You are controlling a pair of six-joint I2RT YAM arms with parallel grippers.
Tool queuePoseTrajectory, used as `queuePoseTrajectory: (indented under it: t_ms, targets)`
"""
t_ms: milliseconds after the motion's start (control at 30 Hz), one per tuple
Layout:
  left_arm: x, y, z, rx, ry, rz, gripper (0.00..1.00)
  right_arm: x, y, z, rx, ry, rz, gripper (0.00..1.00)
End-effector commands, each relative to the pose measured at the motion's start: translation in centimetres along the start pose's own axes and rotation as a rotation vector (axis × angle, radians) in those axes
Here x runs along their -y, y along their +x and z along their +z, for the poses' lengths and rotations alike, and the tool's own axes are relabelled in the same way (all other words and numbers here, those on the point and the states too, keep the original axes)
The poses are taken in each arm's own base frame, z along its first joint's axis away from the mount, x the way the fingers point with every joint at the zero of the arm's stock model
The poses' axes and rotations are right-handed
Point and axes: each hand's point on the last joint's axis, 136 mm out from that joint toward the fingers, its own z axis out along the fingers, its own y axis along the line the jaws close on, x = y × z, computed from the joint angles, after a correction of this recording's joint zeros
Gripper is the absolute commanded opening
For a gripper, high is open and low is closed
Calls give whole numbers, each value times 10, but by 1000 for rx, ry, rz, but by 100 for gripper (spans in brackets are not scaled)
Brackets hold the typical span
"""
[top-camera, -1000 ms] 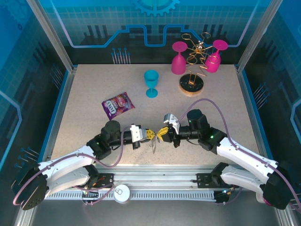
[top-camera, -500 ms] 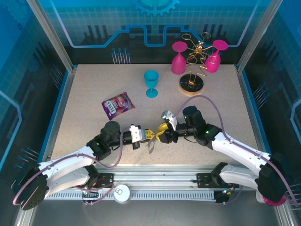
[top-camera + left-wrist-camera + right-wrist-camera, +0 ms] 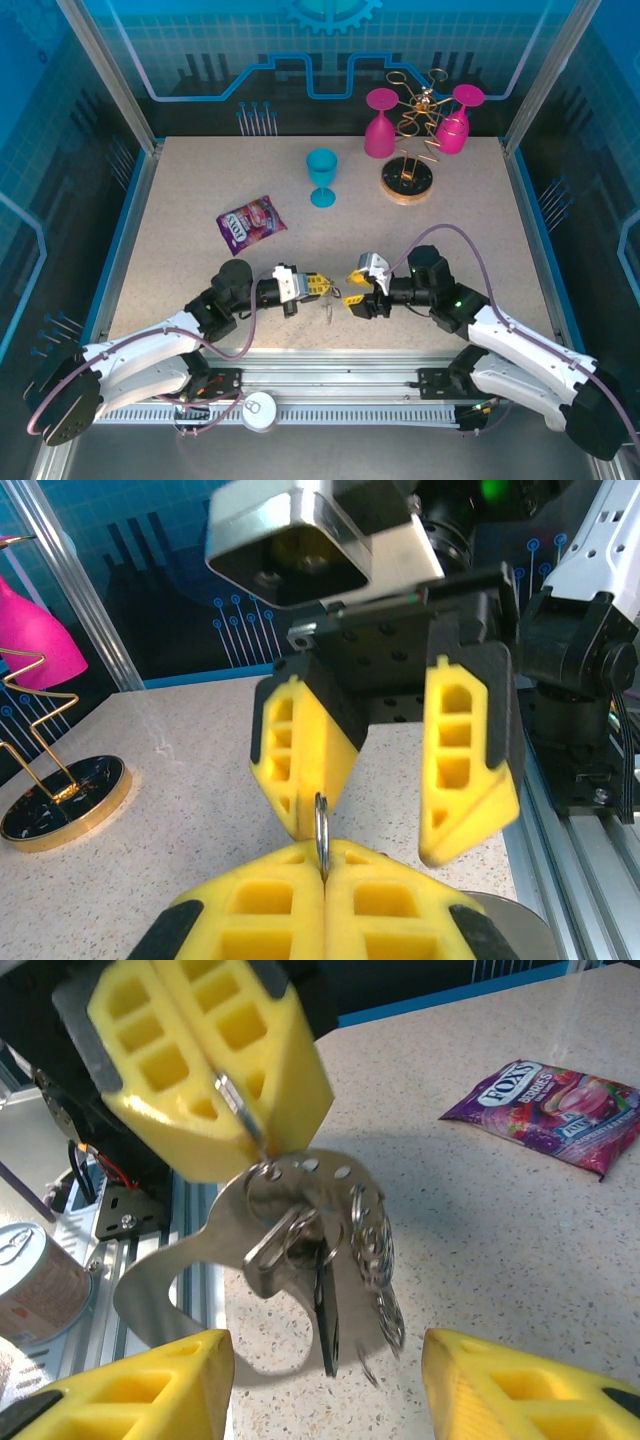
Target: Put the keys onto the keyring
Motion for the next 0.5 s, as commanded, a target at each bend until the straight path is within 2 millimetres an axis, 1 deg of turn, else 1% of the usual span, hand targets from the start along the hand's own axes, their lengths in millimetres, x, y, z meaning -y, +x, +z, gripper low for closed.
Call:
queuePoseTrajectory:
  t_ms: [0,200,367,400,467]
  targets:
    - [0,-15,-2,58,-2,7,0,-1,-7,6,28,8,-75,53]
    - [0,-16,-1,66,-1,2,0,-8,-13,20,48,-31,-83,53]
    - [0,-18,-1,71,2,0,0,3,-14,27,42,34,-84,53]
    - [0,-18,-1,71,1,1,0,6,-14,27,44,48,-87,51]
    - [0,-18,-2,71,0,2,0,8,-15,27,45,65,-87,45]
